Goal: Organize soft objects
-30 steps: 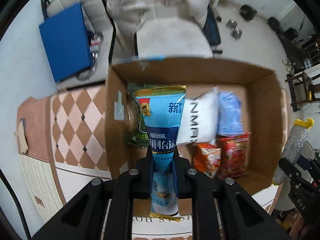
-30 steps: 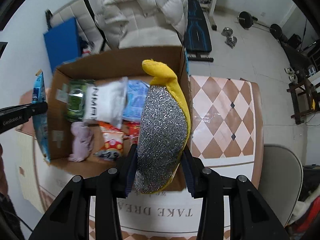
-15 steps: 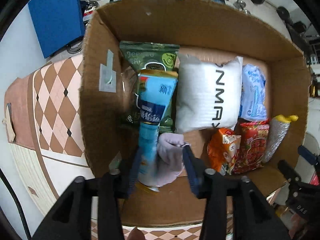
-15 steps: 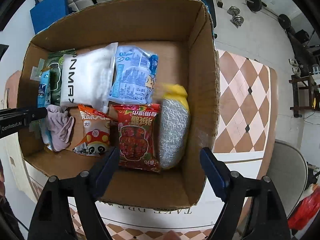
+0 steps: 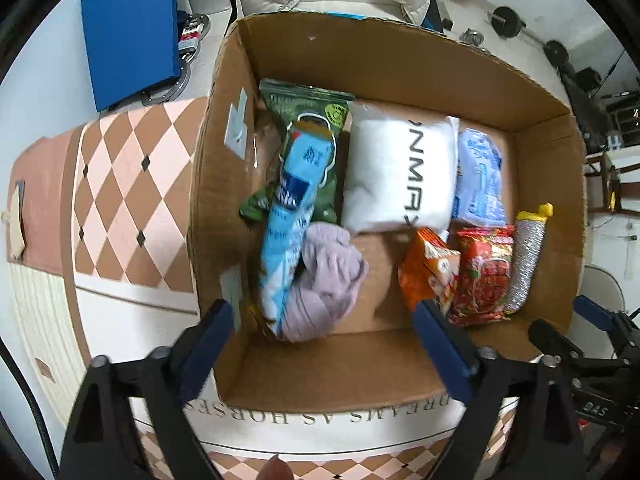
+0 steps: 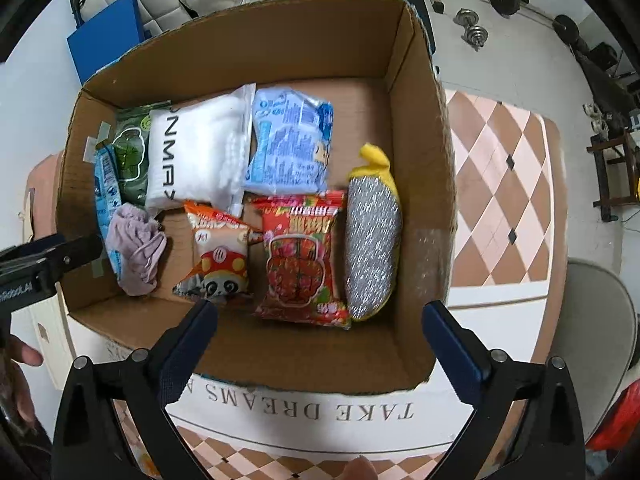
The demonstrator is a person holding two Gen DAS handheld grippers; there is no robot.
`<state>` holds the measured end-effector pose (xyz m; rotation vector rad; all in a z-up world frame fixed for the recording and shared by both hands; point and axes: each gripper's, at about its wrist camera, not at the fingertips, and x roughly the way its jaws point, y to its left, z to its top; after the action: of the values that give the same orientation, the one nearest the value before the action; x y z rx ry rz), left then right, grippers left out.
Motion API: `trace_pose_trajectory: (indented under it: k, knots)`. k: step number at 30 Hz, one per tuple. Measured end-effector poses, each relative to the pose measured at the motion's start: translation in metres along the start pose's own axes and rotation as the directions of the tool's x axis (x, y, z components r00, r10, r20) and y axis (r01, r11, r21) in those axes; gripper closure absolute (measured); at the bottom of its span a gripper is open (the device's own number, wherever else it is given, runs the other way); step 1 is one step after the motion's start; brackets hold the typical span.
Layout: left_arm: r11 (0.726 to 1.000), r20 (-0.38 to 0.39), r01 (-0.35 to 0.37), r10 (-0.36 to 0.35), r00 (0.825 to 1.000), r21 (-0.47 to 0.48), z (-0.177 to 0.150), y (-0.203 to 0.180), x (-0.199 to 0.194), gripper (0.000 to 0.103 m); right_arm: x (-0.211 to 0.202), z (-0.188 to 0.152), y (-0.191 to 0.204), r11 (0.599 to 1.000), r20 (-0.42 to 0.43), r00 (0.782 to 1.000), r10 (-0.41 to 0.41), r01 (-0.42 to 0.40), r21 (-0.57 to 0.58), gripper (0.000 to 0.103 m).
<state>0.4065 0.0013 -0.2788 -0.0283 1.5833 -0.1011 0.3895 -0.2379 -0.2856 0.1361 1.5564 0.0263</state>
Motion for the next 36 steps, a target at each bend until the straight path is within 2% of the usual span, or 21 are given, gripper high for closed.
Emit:
trace_pose_trajectory:
  k: [11, 17, 21, 24, 28, 31, 36]
  knots:
    - [0.999, 0.129, -0.042, 0.042, 0.991, -0.002, -0.047, -0.015, -0.032, 0.007, -0.005, -0.031, 0.001, 0.999, 0.026, 1.000, 0.013, -0.014, 0.029, 0.000]
    - [0.998, 0.215, -0.061, 0.058, 0.975, 0.009, -0.088, -0.028, -0.066, 0.007, -0.041, -0.062, 0.002, 1.000, 0.113, 0.993, -0.026, 0.024, 0.014, 0.000]
    - [0.998, 0.304, -0.068, 0.059, 0.951, 0.018, -0.123, -0.039, -0.102, 0.007, -0.080, -0.090, 0.003, 1.000, 0.192, 0.981, -0.022, 0.022, 0.003, 0.000]
    - [0.997, 0.363, -0.075, 0.064, 0.930, 0.016, -0.148, -0.046, -0.133, 0.007, -0.118, -0.115, 0.006, 1.000, 0.276, 0.961, -0.028, 0.030, -0.005, 0.000]
    - [0.996, 0.455, -0.087, 0.073, 0.888, 0.010, -0.183, -0.053, -0.177, 0.007, -0.168, -0.153, 0.008, 0.999, 0.384, 0.922, -0.044, 0.049, -0.002, 0.000]
    - [0.996, 0.501, -0.088, 0.071, 0.863, 0.011, -0.208, -0.057, -0.203, 0.007, -0.196, -0.180, 0.009, 0.999, 0.430, 0.902, -0.037, 0.043, -0.005, 0.000]
    - [0.997, 0.543, -0.071, 0.054, 0.838, 0.010, -0.244, -0.057, -0.240, 0.007, -0.233, -0.225, 0.014, 0.999, 0.483, 0.875, -0.022, 0.034, -0.015, 0.000]
